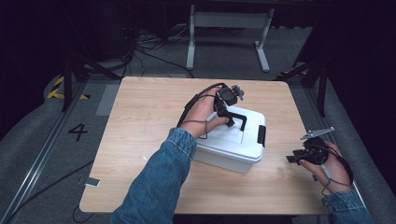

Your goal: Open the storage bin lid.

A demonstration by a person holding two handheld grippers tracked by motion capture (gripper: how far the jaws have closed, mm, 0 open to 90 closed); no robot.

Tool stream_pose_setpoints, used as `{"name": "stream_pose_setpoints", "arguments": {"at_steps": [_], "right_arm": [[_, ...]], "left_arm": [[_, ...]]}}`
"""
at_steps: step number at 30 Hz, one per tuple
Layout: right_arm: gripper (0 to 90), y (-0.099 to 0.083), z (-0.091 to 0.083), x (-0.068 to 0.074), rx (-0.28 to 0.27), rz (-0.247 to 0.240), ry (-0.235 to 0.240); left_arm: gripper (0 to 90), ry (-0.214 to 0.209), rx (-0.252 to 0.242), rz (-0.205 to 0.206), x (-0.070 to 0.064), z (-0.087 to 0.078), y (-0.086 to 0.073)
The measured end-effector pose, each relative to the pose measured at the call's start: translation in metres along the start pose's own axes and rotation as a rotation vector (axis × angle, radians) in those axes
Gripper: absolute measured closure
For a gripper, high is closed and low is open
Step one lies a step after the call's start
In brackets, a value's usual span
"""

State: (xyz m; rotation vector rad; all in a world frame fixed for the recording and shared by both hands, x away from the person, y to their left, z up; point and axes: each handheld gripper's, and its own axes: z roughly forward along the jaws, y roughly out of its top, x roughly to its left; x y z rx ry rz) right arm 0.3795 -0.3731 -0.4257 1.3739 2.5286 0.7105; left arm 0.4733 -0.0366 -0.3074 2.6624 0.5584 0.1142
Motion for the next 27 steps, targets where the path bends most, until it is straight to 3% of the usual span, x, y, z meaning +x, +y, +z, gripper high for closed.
{"name": "stream_pose_setpoints", "arguments": {"at_steps": [10, 20, 27], "right_arm": [[55.8, 0.000, 0.003, 0.001, 0.003, -0.006, 0.001], [55.7, 0.000, 0.005, 0.000, 0.001, -0.012, 0.001], [55.0, -0.001, 0.005, 0.000, 0.003, -0.008, 0.002]], "left_arm": [[64.9, -0.037, 0.010, 0.048, -0.003, -0.003, 0.000], [68.1, -0.036, 0.040, 0.120, -0.008, -0.005, 0.002], [68.9, -0.055, 0.022, 0.151, -0.011, -0.010, 0.005]]}}
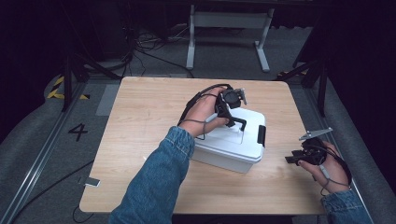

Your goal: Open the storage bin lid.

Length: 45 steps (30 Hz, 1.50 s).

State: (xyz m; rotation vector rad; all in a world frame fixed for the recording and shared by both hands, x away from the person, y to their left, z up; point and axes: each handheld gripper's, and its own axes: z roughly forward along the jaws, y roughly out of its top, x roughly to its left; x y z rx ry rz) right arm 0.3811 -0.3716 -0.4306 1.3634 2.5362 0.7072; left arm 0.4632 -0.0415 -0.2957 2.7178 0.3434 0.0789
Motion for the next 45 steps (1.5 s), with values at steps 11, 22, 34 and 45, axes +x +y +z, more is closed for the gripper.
{"name": "stream_pose_setpoints", "arguments": {"at_steps": [11, 22, 34, 45], "right_arm": [[54.7, -0.001, 0.002, 0.000, 0.001, -0.010, -0.001], [54.7, -0.001, 0.004, -0.001, 0.007, -0.011, 0.001], [54.6, -0.001, 0.004, -0.001, 0.007, -0.012, 0.000], [54.6, -0.001, 0.005, 0.000, 0.010, -0.006, 0.002]], "left_arm": [[72.2, -0.017, 0.005, 0.051, -0.003, -0.003, 0.002], [75.0, -0.025, -0.007, 0.062, -0.008, -0.016, 0.006], [79.9, 0.019, -0.035, 0.049, -0.010, -0.038, 0.007], [83.6, 0.043, -0.085, -0.048, -0.007, -0.071, -0.004]]}}
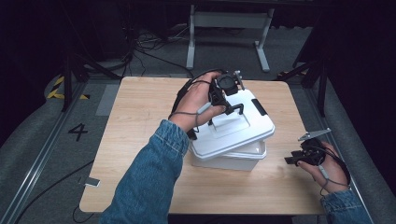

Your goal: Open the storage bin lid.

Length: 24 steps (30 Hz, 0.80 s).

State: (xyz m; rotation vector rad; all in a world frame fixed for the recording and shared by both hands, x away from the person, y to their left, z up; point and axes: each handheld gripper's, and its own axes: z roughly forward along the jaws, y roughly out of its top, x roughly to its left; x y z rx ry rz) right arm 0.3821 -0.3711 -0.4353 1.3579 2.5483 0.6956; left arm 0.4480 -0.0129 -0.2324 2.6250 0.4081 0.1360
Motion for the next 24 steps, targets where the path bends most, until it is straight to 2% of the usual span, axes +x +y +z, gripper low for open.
{"name": "stream_pose_setpoints", "arguments": {"at_steps": [3, 8, 12, 13, 19, 20, 22, 24], "right_arm": [[54.7, 0.001, 0.001, 0.000, -0.003, -0.009, -0.002], [54.6, 0.002, 0.003, 0.001, 0.008, -0.004, 0.002], [54.6, 0.003, 0.005, 0.000, 0.008, -0.006, 0.004], [54.6, 0.003, 0.005, 0.000, 0.008, -0.006, 0.003], [54.7, 0.004, 0.007, 0.001, 0.014, -0.005, 0.004], [54.7, 0.005, 0.007, 0.001, 0.012, -0.011, 0.006], [54.6, 0.006, 0.008, 0.001, 0.014, -0.009, 0.004], [54.6, 0.007, 0.008, 0.001, 0.011, -0.010, 0.008]], "left_arm": [[84.4, 0.019, -0.013, -0.017, 0.001, -0.009, -0.005], [84.4, 0.031, -0.025, -0.078, 0.006, -0.027, -0.016], [84.5, 0.056, -0.030, -0.109, 0.010, -0.040, -0.026], [84.5, 0.055, -0.040, -0.129, 0.011, -0.043, -0.030], [84.5, 0.086, -0.045, -0.176, 0.018, -0.060, -0.050], [84.5, 0.090, -0.048, -0.198, 0.021, -0.065, -0.057], [84.5, 0.099, -0.045, -0.200, 0.022, -0.067, -0.061], [84.5, 0.114, -0.043, -0.225, 0.025, -0.070, -0.069]]}}
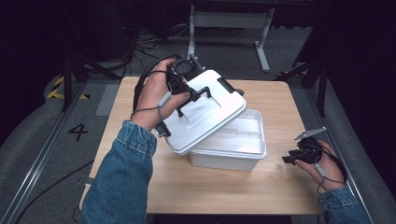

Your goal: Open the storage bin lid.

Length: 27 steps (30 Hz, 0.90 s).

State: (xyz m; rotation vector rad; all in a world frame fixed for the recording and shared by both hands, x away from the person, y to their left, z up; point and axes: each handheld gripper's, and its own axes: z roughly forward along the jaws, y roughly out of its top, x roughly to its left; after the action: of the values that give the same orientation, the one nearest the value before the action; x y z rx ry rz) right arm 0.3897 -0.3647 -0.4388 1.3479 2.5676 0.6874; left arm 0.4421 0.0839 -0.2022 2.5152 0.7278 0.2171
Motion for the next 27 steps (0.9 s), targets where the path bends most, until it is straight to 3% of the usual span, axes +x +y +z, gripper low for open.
{"name": "stream_pose_setpoints", "arguments": {"at_steps": [9, 10, 16, 27], "right_arm": [[54.6, 0.005, 0.003, 0.001, 0.002, -0.015, -0.002], [54.6, 0.006, 0.003, 0.001, 0.002, -0.015, 0.000], [54.5, 0.006, 0.004, 0.001, 0.005, -0.015, -0.001], [54.4, 0.002, 0.003, 0.000, 0.006, -0.001, -0.005]], "left_arm": [[84.5, 0.071, 0.030, -0.101, 0.028, -0.011, -0.035], [84.5, 0.081, 0.028, -0.130, 0.031, -0.012, -0.040], [84.5, 0.119, 0.045, -0.203, 0.051, -0.015, -0.061], [84.4, 0.148, 0.114, -0.283, 0.081, -0.003, -0.085]]}}
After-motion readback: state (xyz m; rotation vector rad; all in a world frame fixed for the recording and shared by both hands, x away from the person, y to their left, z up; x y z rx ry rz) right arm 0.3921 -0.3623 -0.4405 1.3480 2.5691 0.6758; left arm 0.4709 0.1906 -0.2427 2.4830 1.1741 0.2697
